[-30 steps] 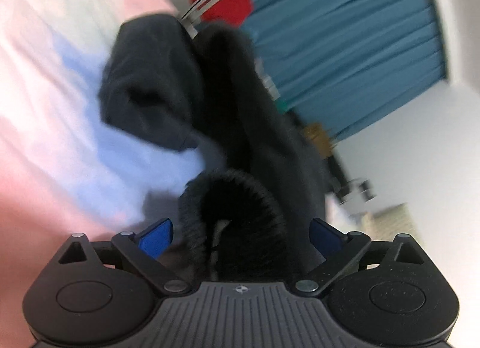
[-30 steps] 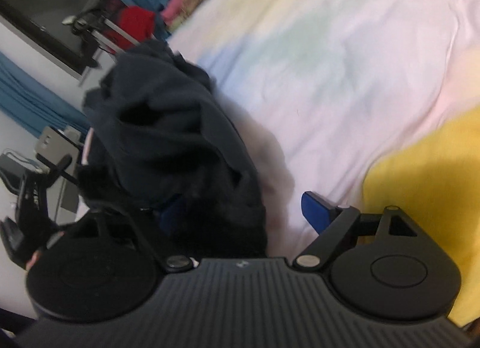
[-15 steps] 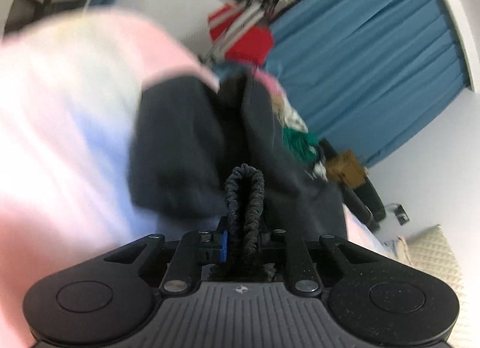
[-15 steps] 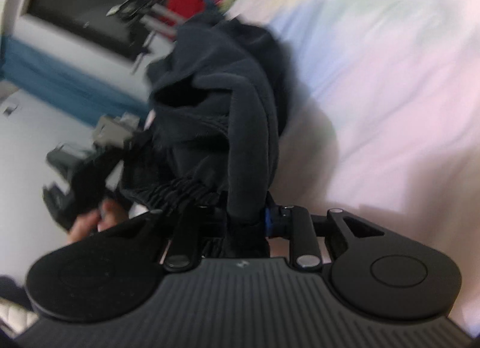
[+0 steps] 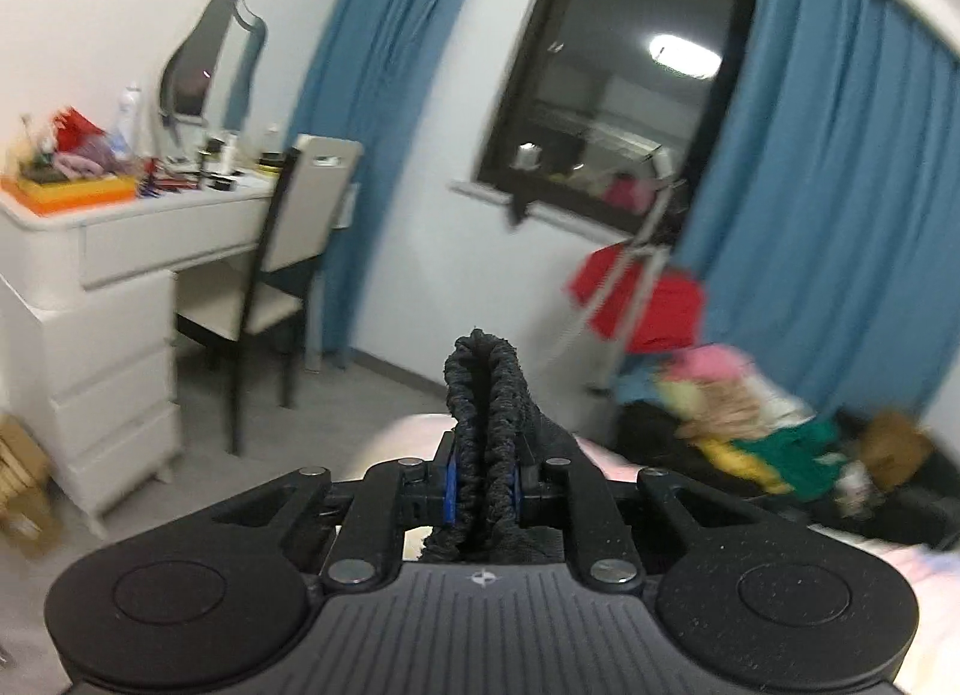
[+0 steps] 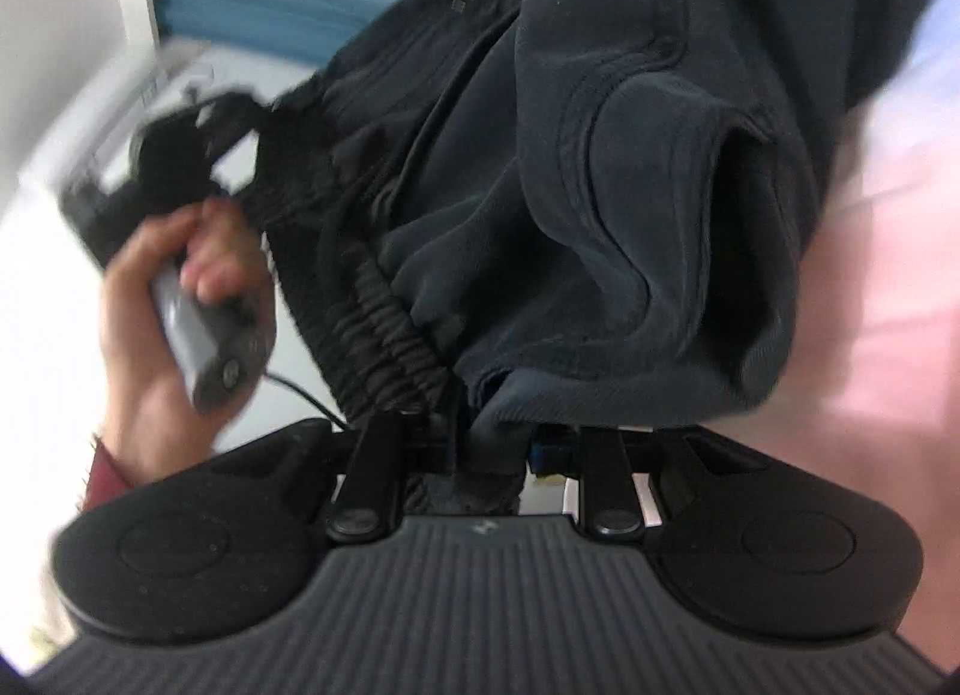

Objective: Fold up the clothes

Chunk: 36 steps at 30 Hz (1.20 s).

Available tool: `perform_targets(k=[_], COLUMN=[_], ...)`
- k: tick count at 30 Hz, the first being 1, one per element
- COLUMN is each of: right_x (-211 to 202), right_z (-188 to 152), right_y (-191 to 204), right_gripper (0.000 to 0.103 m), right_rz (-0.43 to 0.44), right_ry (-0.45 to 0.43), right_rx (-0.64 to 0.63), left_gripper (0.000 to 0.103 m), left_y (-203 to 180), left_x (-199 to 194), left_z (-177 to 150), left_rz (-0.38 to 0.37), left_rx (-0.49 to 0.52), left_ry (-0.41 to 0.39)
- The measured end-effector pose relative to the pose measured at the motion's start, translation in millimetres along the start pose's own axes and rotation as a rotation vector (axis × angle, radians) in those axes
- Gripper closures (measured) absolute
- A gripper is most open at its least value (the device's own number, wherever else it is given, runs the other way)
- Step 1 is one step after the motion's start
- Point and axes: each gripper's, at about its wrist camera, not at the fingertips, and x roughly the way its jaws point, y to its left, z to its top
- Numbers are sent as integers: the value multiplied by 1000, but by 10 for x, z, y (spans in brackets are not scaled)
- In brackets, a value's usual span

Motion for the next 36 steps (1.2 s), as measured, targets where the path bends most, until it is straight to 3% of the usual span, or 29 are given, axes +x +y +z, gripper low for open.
perform_targets(k=[2, 6, 10, 12, 13, 14, 16, 20, 23, 27, 29, 32, 36], right_x=[228, 301, 226, 161, 127, 93, -111, -654, -1143, -1913, -2262, -2656, -2845], right_z=[-20, -57, -99, -90, -84, -79, -55, 14, 106, 303, 390, 439, 499], right_y=[-11, -63, -15, 25, 60, 94, 145, 334, 526, 667, 706, 597, 291], right_gripper=[79, 78, 74, 64, 46, 32, 25, 25, 25, 25, 9, 4, 4], right_rz=[-34, -111, -152, -165, -172, -179, -185, -231, -302, -414, -469, -535, -576], right_ry=[29, 67, 98, 100, 96, 91, 68, 0, -70, -167, -220, -293, -349], right_rx=[-38, -96, -179, -195, -204, -214, -232, -317, -430, -552, -603, -632, -606], left_gripper=[85, 78, 66, 44, 28, 21, 21, 19, 13, 11, 11, 11, 11], left_y=[139, 227, -25, -175, -250, -325, -475, -774, -999, -1557, -1854, -2297, -2781], left_x=[114, 451, 384, 323, 293, 262, 201, 78, -14, -8, 3, 66, 542], left_z=[61, -227, -367, -427, -457, -486, -546, -665, -755, -1020, -1162, -1373, -1535], left_rz=[53, 96, 94, 90, 87, 85, 81, 73, 66, 11, -21, -61, -50], left_rx=[21, 21, 61, 84, 96, 107, 130, 175, 210, 246, 264, 292, 331], left_ry=[3, 48, 47, 44, 42, 40, 36, 29, 24, 48, 62, 83, 115])
